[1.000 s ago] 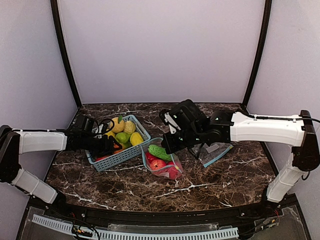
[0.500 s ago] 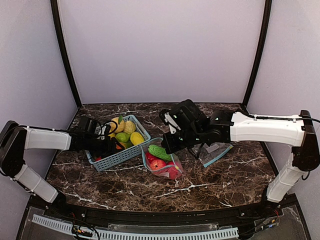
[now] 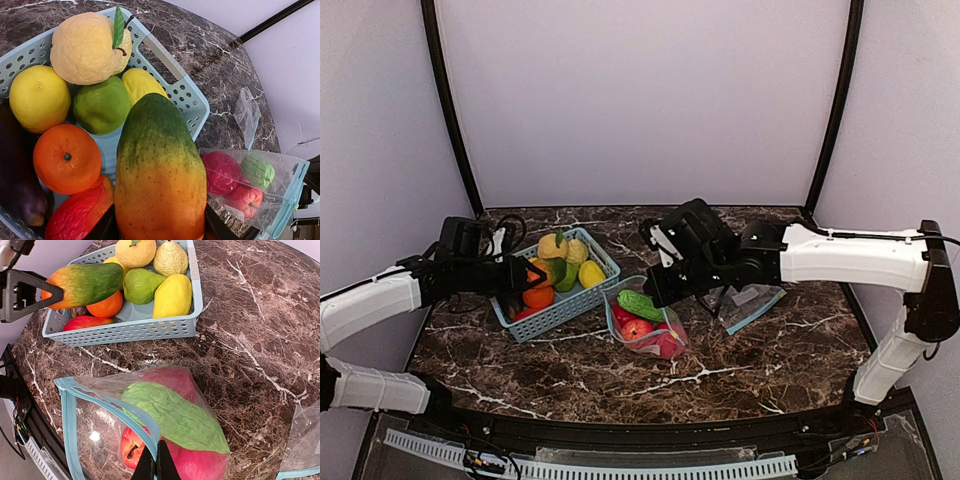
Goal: Place the food in the zip-top bag and seal the zipper
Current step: Pick up the fake fruit from the bin, then place the fake fruit in the zipper food storage bag.
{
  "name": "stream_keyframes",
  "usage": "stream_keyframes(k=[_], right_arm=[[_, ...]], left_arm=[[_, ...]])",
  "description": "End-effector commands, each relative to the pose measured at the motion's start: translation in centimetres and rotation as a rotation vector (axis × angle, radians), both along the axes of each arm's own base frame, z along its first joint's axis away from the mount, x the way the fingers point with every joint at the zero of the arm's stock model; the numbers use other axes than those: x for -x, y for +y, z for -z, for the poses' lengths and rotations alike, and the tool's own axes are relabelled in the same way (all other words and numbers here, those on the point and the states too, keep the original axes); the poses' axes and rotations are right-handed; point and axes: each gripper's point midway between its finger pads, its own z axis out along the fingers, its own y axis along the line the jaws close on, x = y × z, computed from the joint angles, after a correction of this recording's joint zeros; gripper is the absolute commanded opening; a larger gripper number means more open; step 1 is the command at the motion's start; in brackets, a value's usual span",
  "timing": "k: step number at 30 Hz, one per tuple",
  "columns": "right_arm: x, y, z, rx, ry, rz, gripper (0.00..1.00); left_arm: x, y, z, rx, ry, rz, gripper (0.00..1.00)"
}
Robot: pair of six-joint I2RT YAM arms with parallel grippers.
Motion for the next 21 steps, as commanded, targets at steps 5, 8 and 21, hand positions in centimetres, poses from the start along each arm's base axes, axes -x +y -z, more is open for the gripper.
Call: stream_keyframes(k=[5,8,21], right_arm=[[-0.6,0.5,-2.8,-0.103,-0.034,-0.086,0.00],[-0.1,1.0,-3.2,-0.133,-0.031,-0.151,0.00],[1.2,1.4,-3.6,-0.164,-0.021,-0.247,0.00]], left_arm=[[6.8,-1.8,-4.8,0.072,-0.041,0.306,0.42],[9.4,-3.7,-8.1,0.133,-0.111,0.438,0.42],[15.2,-12.2,-10.1,0.016,-0.061,0.784,0.42]])
